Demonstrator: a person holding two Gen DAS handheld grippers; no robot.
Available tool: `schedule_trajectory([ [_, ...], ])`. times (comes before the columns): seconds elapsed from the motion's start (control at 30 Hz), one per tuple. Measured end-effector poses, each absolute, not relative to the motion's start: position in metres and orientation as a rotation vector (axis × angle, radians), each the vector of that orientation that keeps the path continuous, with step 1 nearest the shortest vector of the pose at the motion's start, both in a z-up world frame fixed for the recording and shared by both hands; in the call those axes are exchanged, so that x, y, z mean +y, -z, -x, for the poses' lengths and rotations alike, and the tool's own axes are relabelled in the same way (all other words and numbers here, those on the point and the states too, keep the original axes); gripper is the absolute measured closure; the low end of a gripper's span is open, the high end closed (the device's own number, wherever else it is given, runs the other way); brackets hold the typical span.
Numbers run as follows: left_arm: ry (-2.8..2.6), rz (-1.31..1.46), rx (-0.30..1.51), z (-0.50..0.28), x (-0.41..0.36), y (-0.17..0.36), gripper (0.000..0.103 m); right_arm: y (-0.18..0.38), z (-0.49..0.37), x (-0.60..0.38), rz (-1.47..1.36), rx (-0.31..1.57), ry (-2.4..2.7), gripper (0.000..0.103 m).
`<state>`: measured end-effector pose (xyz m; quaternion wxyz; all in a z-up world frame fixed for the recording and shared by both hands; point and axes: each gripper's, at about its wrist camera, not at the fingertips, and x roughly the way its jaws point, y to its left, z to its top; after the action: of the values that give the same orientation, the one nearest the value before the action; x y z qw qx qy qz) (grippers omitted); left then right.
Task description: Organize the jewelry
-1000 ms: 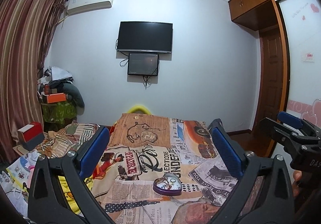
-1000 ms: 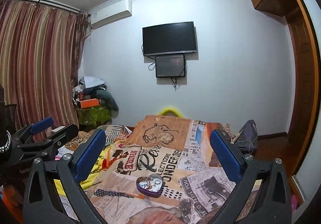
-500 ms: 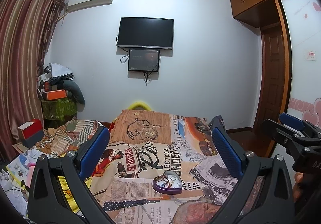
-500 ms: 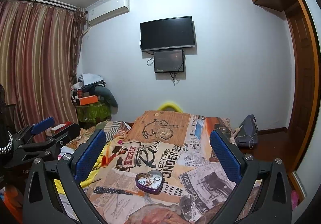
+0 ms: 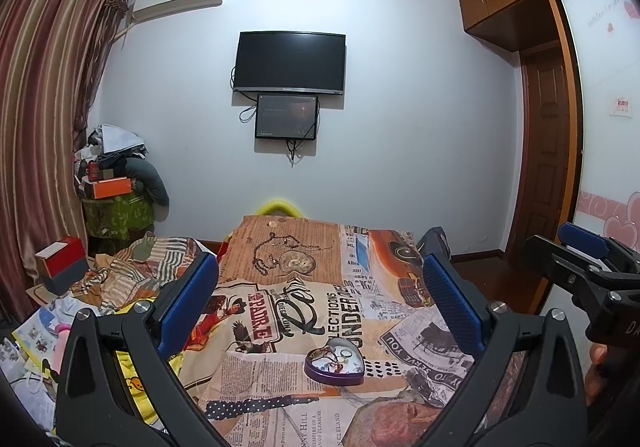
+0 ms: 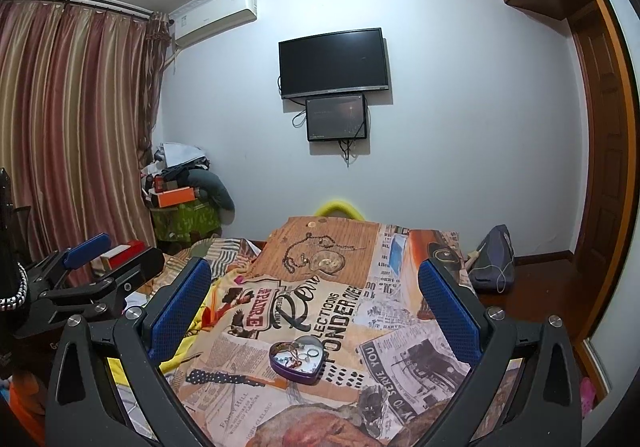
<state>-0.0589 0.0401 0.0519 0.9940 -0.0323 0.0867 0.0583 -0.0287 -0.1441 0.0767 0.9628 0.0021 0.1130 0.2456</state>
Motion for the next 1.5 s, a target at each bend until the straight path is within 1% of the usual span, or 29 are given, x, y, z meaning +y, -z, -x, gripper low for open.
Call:
schedule_trajectory([
  [1.5,-0.056,0.050,0.205,0.0503,0.0338,-0.0481,0.001,-0.0730,0.0236,-0.1477,-0.022,0.248,-0.473,0.000],
])
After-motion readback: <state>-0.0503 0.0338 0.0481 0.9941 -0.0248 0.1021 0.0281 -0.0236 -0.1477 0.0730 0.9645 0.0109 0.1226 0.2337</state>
